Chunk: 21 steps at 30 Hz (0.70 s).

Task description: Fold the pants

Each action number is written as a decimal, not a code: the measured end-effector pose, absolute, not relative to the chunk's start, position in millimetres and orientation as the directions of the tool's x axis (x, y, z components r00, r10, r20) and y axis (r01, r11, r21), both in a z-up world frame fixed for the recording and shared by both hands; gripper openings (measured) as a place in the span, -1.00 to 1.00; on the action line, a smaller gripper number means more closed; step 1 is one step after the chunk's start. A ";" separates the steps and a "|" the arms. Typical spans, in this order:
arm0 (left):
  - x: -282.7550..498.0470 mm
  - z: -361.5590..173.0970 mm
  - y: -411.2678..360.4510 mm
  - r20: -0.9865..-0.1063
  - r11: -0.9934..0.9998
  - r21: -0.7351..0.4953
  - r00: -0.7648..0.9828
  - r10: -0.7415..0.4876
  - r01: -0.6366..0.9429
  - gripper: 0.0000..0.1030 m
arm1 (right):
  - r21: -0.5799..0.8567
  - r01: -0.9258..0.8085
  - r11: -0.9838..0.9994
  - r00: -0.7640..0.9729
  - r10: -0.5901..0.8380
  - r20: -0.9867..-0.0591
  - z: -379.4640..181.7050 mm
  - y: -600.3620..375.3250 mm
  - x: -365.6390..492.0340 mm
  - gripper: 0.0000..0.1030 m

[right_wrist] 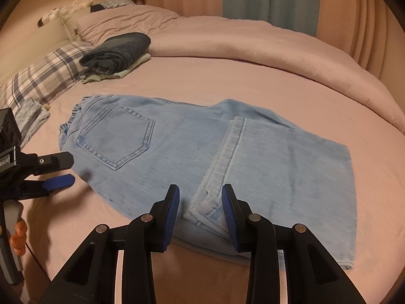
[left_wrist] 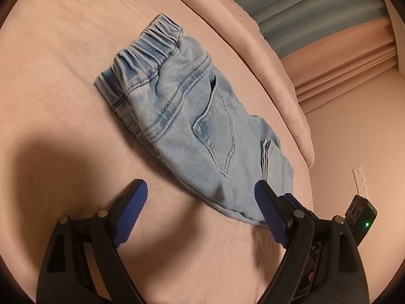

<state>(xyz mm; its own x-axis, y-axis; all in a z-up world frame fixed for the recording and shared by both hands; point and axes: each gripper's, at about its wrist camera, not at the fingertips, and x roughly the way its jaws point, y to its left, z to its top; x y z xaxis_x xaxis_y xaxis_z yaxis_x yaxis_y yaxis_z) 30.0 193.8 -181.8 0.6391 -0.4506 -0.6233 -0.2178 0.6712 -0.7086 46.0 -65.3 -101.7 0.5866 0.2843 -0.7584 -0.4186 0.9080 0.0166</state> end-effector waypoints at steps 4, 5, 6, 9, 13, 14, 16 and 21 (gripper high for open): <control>33.6 -182.4 200.0 -0.608 0.631 -0.738 0.639 -0.471 -0.237 0.71 | 0.020 -0.418 0.908 0.582 0.285 -0.762 -103.0 -63.5 46.9 -0.32; 33.9 -183.4 203.3 -0.600 0.613 -0.751 0.640 -0.480 -0.244 0.71 | 0.023 -0.418 0.908 0.581 0.287 -0.762 -103.2 -63.4 47.0 -0.32; 35.0 -185.2 207.2 -0.588 0.588 -0.768 0.642 -0.492 -0.253 0.71 | 0.025 -0.418 0.908 0.580 0.288 -0.762 -103.3 -63.4 47.0 -0.32; 40.9 -188.1 218.0 -0.557 0.526 -0.806 0.645 -0.523 -0.270 0.71 | 0.030 -0.419 0.907 0.579 0.292 -0.761 -103.8 -63.2 47.1 -0.32; 52.9 -190.6 224.0 -0.541 0.495 -0.822 0.658 -0.523 -0.282 0.71 | 0.040 -0.418 0.908 0.574 0.297 -0.763 -105.5 -62.5 47.6 -0.32; 56.6 -190.5 225.1 -0.540 0.495 -0.822 0.661 -0.521 -0.282 0.71 | 0.041 -0.417 0.908 0.573 0.298 -0.764 -105.9 -62.1 47.5 -0.32; 63.8 -189.6 223.9 -0.544 0.495 -0.819 0.667 -0.509 -0.290 0.71 | 0.040 -0.418 0.908 0.573 0.298 -0.764 -106.0 -61.9 47.4 -0.32; 72.1 -188.8 225.9 -0.551 0.477 -0.814 0.701 -0.453 -0.332 0.71 | 0.040 -0.419 0.907 0.575 0.299 -0.761 -105.8 -61.4 47.1 -0.32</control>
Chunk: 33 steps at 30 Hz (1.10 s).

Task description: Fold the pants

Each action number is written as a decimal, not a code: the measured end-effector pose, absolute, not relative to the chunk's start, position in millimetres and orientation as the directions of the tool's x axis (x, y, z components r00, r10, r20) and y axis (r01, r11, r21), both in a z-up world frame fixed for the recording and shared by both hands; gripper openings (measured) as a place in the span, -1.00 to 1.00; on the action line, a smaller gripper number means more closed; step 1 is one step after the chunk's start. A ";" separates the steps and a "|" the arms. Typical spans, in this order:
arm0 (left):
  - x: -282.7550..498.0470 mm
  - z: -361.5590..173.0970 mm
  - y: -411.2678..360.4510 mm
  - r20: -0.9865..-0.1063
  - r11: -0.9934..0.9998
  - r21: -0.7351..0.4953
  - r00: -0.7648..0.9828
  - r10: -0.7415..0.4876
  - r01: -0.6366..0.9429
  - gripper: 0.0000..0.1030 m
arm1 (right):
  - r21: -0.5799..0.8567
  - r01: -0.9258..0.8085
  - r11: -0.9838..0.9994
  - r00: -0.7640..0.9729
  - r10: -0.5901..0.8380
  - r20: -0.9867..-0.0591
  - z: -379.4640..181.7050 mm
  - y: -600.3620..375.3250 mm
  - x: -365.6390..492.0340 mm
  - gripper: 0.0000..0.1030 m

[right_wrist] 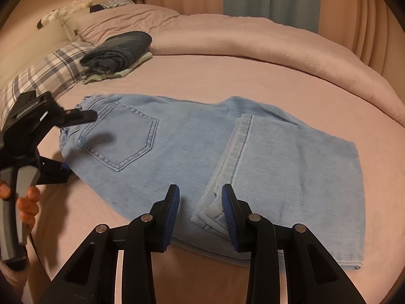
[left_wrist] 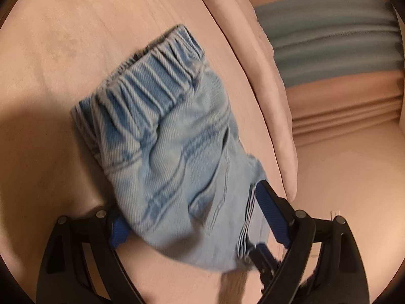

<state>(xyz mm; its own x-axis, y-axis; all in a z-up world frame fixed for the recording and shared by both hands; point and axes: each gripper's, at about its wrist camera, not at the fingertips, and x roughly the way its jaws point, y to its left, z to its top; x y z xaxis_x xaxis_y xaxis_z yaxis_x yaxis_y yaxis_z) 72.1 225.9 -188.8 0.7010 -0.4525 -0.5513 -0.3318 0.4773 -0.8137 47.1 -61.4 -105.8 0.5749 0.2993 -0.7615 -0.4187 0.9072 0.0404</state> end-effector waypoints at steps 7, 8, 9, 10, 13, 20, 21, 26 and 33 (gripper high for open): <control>61.2 -187.5 223.2 -0.606 0.551 -0.752 0.710 -0.359 -0.363 -0.37 | 0.039 -0.428 0.903 0.582 0.308 -0.752 -101.6 -58.7 50.1 -0.32; 60.6 -191.1 224.6 -0.601 0.538 -0.760 0.709 -0.369 -0.364 -0.40 | 0.038 -0.432 0.901 0.582 0.310 -0.752 -101.0 -58.2 51.0 -0.32; 57.8 -195.1 229.5 -0.584 0.505 -0.782 0.715 -0.385 -0.366 -0.46 | 0.036 -0.434 0.900 0.581 0.311 -0.752 -100.9 -57.4 52.7 -0.32; 57.3 -195.5 230.7 -0.582 0.501 -0.784 0.715 -0.388 -0.366 -0.48 | 0.036 -0.433 0.901 0.581 0.310 -0.753 -101.0 -57.2 54.9 -0.33; 56.8 -187.1 223.2 -0.605 0.550 -0.751 0.715 -0.351 -0.365 -0.51 | 0.060 -0.414 0.909 0.573 0.311 -0.759 -103.4 -56.0 65.7 -0.33; 63.2 -144.1 195.8 -0.614 0.713 -0.642 0.746 -0.259 -0.281 -0.58 | 0.037 -0.389 0.920 0.545 0.263 -0.796 -136.6 -44.5 85.6 -0.33; 64.4 -133.3 189.3 -0.610 0.742 -0.618 0.753 -0.245 -0.259 -0.58 | 0.022 -0.393 0.919 0.547 0.253 -0.798 -135.3 -42.3 84.8 -0.33; 63.9 -96.7 158.2 -0.574 0.843 -0.519 0.788 -0.222 -0.141 -0.58 | 0.175 -0.406 0.897 0.507 0.380 -0.774 -127.7 -66.9 86.9 -0.33; 69.4 -56.4 78.5 -0.528 0.923 -0.374 0.797 -0.294 0.093 -0.58 | 0.788 -0.086 0.609 0.483 0.717 -0.502 -141.8 -186.9 92.6 -0.33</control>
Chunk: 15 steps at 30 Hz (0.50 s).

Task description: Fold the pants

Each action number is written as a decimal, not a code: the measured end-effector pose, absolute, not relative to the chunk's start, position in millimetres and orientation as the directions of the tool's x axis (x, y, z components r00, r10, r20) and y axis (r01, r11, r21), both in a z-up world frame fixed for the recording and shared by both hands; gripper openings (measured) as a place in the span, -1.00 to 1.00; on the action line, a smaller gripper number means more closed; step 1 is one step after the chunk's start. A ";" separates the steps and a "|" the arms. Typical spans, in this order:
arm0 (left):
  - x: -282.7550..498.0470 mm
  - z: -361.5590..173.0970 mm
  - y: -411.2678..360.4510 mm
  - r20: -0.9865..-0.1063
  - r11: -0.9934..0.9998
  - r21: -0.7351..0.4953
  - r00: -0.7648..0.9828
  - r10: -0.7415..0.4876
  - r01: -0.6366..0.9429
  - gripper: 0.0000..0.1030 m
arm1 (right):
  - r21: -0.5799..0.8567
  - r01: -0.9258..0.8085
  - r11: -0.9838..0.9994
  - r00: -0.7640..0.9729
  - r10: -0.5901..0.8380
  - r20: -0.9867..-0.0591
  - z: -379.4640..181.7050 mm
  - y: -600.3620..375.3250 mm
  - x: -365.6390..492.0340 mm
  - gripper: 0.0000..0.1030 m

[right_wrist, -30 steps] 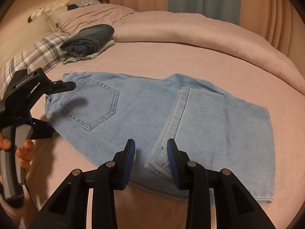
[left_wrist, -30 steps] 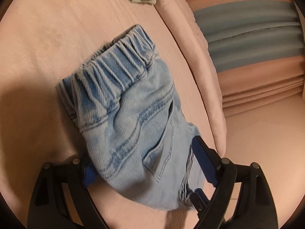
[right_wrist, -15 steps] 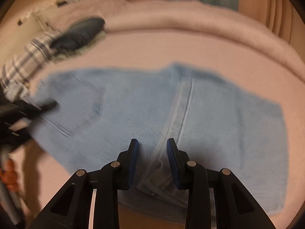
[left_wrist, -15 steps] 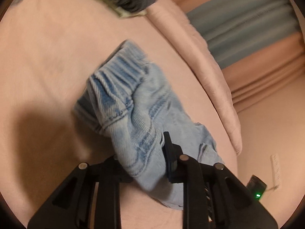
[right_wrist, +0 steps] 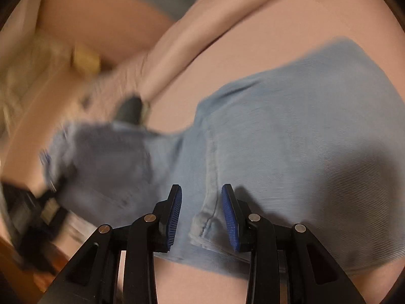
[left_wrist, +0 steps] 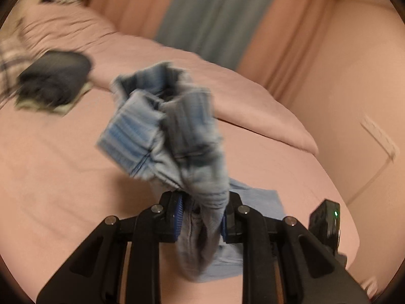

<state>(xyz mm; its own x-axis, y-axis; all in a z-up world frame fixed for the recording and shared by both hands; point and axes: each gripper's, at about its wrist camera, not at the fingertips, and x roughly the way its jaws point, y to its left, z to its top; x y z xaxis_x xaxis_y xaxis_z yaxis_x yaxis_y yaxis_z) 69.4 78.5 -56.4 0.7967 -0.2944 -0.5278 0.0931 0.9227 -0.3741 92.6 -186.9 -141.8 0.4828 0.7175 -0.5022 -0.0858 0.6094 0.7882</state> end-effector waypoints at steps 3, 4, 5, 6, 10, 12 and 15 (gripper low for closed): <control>75.0 -56.8 38.6 -0.543 0.927 -0.332 0.768 -0.339 0.175 -0.58 | 0.847 -0.026 0.531 0.537 0.722 -0.436 -143.4 -222.3 84.2 -0.28; 77.7 -60.6 19.2 -0.556 0.927 -0.309 0.751 -0.357 0.212 -0.58 | 0.857 -0.003 0.515 0.564 0.709 -0.424 -142.9 -234.9 79.4 -0.23; 79.0 -63.4 9.6 -0.565 0.928 -0.295 0.741 -0.363 0.230 -0.57 | 0.875 0.014 0.484 0.587 0.704 -0.400 -143.7 -245.0 74.4 -0.17; 82.3 -69.1 -5.9 -0.583 0.928 -0.274 0.724 -0.369 0.253 -0.55 | 0.903 0.031 0.429 0.608 0.709 -0.358 -146.4 -256.9 70.3 -0.13; 95.7 -114.4 -60.0 -0.710 0.917 -0.201 0.594 -0.379 0.344 -0.42 | 0.982 0.079 0.173 0.651 0.737 -0.183 -167.7 -288.6 63.4 0.02; 94.6 -135.9 -76.3 -0.765 0.914 -0.154 0.541 -0.350 0.375 -0.39 | 0.990 0.109 0.092 0.652 0.745 -0.141 -180.0 -293.5 61.3 0.04; 87.7 -144.3 -78.3 -0.778 0.905 -0.108 0.532 -0.334 0.411 0.02 | 0.994 0.105 0.017 0.658 0.748 -0.083 -189.0 -294.0 58.8 0.07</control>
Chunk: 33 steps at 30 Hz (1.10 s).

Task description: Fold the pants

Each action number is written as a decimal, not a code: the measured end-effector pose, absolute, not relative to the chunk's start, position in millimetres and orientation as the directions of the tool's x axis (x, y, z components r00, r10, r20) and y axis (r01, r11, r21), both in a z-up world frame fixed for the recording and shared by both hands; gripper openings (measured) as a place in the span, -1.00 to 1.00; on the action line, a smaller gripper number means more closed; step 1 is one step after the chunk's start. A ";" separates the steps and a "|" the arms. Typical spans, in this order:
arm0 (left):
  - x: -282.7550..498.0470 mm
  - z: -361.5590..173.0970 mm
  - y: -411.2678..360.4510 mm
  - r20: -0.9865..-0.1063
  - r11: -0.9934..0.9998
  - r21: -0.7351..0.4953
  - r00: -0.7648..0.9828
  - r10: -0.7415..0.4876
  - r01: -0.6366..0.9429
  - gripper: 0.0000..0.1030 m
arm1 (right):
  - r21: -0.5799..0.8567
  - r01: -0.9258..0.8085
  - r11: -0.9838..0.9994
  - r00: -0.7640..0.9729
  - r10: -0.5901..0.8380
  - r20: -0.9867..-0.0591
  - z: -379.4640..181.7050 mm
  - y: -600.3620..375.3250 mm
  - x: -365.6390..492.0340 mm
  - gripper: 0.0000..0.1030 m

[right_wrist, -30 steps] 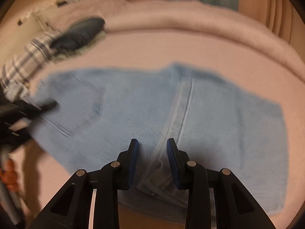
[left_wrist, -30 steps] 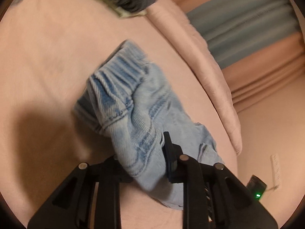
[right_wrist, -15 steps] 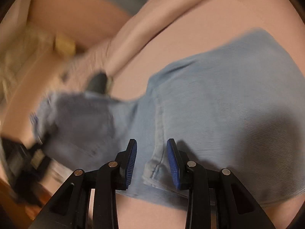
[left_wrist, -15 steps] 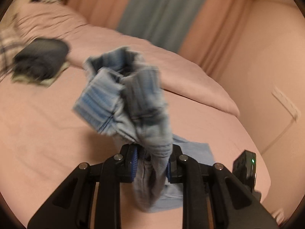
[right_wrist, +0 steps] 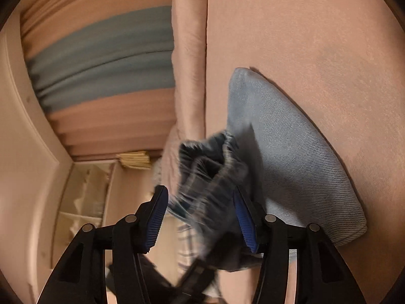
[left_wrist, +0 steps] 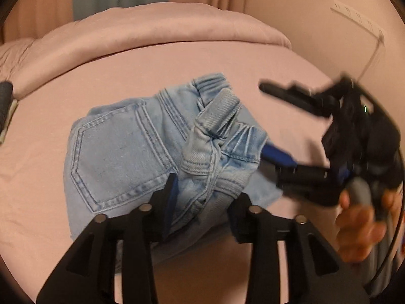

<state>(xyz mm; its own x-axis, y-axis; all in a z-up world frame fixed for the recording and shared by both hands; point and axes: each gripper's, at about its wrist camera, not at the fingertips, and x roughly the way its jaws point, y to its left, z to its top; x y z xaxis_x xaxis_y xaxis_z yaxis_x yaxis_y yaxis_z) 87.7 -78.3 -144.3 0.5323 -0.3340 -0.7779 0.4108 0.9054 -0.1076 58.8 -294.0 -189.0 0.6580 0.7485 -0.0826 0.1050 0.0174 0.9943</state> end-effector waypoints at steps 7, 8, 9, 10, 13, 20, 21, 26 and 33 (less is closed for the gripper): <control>62.0 -124.5 -43.9 -0.711 0.885 -0.206 0.558 -0.428 0.417 0.84 | 0.975 0.148 0.168 0.609 0.760 -0.224 -178.4 -284.4 66.5 0.12; 60.3 -124.0 -35.0 -0.709 0.892 -0.220 0.563 -0.425 0.396 0.84 | 0.970 0.151 0.189 0.602 0.761 -0.242 -173.9 -282.5 69.6 0.18; 57.1 -124.1 -25.7 -0.707 0.896 -0.240 0.566 -0.425 0.374 0.84 | 0.968 0.155 0.198 0.593 0.765 -0.252 -172.1 -281.2 70.3 0.22; 54.8 -125.1 -15.1 -0.705 0.901 -0.259 0.569 -0.423 0.348 0.84 | 0.968 0.158 0.196 0.586 0.770 -0.252 -171.2 -282.4 70.9 0.29; 48.1 -129.2 8.0 -0.709 0.917 -0.290 0.583 -0.398 0.274 0.84 | 0.960 0.166 0.226 0.563 0.777 -0.281 -167.2 -277.7 75.2 0.37; 22.5 -152.0 79.6 -0.749 0.933 -0.354 0.576 -0.327 0.069 0.84 | 0.808 0.142 0.572 0.494 0.666 -0.558 -144.7 -240.8 92.1 -0.04; 20.2 -153.7 87.1 -0.752 0.933 -0.357 0.579 -0.317 0.047 0.84 | 0.785 0.138 0.604 0.494 0.644 -0.584 -142.1 -237.7 95.2 -0.12; 13.1 -157.1 97.5 -0.756 0.925 -0.381 0.577 -0.310 -0.002 0.84 | 0.730 0.050 0.681 0.522 0.605 -0.601 -114.2 -235.4 100.2 -0.33; 15.8 -159.3 96.1 -0.748 0.919 -0.394 0.575 -0.331 0.016 0.84 | 0.731 0.060 0.680 0.633 0.540 -0.554 -93.2 -280.7 88.7 -0.39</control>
<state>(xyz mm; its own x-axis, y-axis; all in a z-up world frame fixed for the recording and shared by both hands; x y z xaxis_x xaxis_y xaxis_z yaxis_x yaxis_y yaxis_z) 15.8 96.1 -159.3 0.5751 -0.3306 -0.7483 0.0163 0.9192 -0.3935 88.7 -280.7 -93.2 0.6334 0.5400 -0.5543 0.0605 0.6795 0.7311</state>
